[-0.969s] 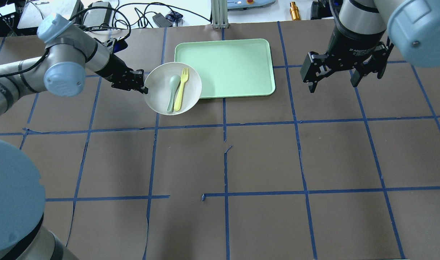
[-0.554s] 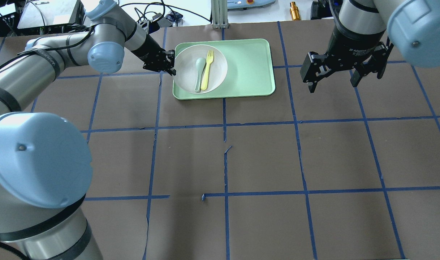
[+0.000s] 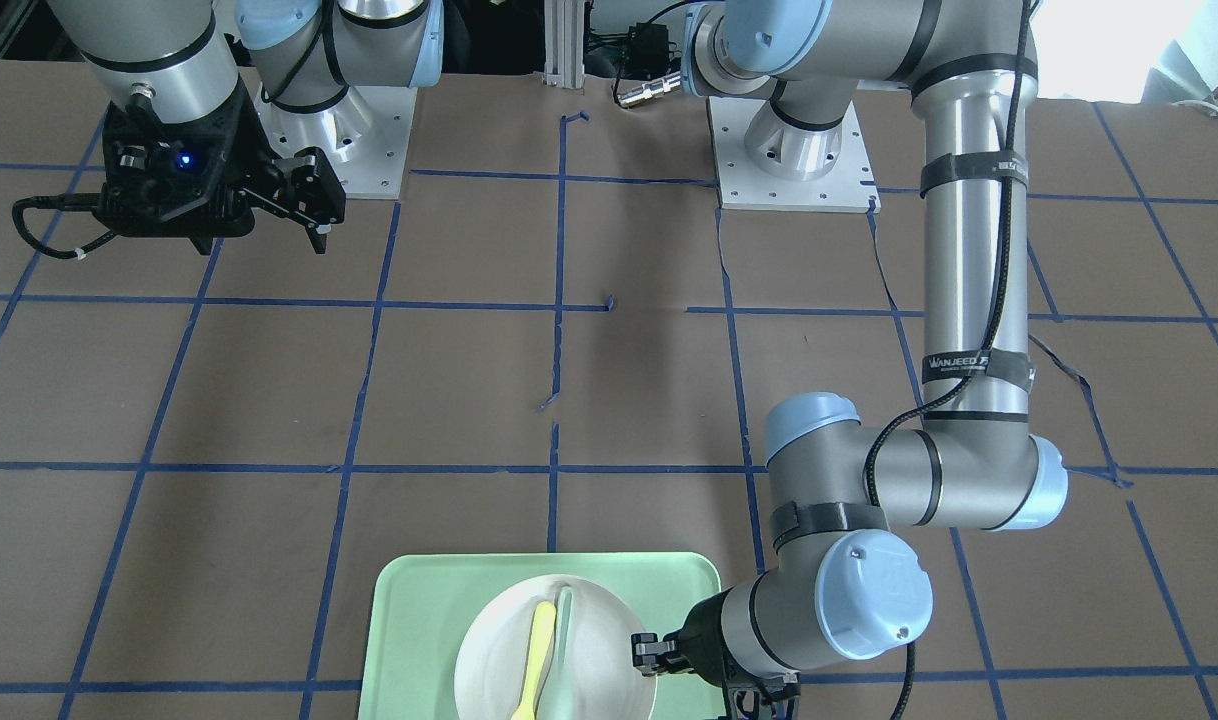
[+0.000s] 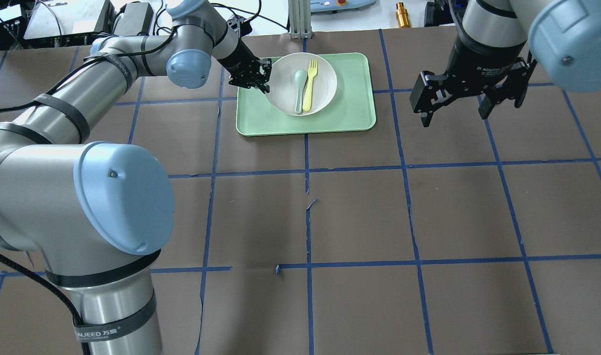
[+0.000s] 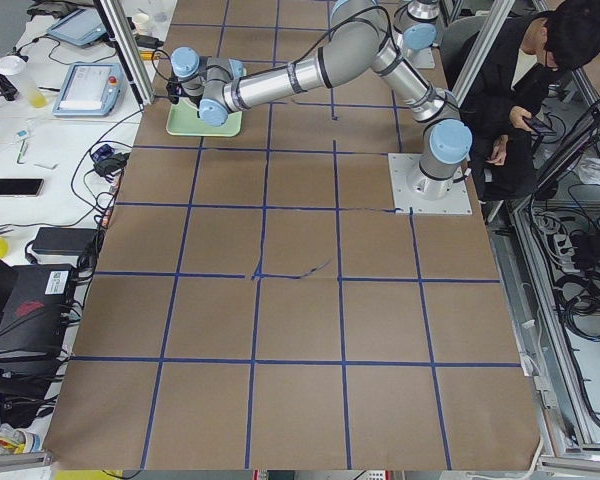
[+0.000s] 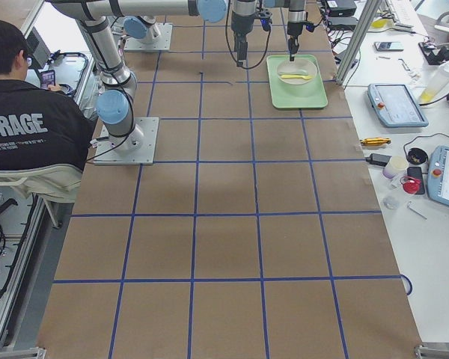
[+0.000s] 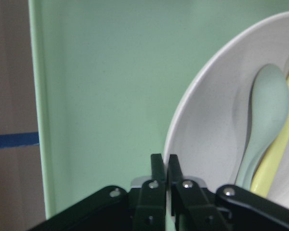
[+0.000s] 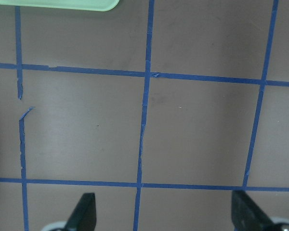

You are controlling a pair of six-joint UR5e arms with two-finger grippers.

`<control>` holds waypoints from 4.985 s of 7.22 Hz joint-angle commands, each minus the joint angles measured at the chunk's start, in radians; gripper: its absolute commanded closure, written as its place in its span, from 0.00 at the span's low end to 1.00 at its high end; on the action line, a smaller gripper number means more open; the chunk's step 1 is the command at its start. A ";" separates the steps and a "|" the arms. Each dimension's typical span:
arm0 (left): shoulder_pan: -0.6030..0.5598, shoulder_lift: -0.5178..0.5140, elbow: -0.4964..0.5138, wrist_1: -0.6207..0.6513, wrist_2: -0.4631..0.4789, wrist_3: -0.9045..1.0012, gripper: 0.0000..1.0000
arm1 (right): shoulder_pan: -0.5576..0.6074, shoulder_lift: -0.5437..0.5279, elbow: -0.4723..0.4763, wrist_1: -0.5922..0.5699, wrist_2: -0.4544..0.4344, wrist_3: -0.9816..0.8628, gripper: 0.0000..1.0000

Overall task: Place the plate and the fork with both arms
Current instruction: 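Open the left gripper and withdraw it from the plate, then reach the right gripper over the plate and grasp the yellow fork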

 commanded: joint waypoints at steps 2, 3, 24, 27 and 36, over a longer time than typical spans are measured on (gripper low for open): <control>-0.006 -0.011 0.006 0.023 0.001 -0.017 0.10 | 0.000 0.002 -0.001 0.000 0.001 0.000 0.00; -0.006 0.024 -0.019 0.032 0.001 0.007 0.00 | 0.000 0.002 -0.001 0.000 0.001 0.000 0.00; 0.055 0.871 -0.506 -0.457 0.374 0.099 0.00 | 0.181 0.776 -0.500 -0.403 0.129 0.131 0.00; 0.055 0.874 -0.544 -0.437 0.372 0.099 0.00 | 0.183 0.897 -0.588 -0.471 0.126 0.150 0.08; 0.055 0.874 -0.541 -0.428 0.371 0.102 0.00 | 0.213 0.933 -0.599 -0.495 0.119 0.216 0.49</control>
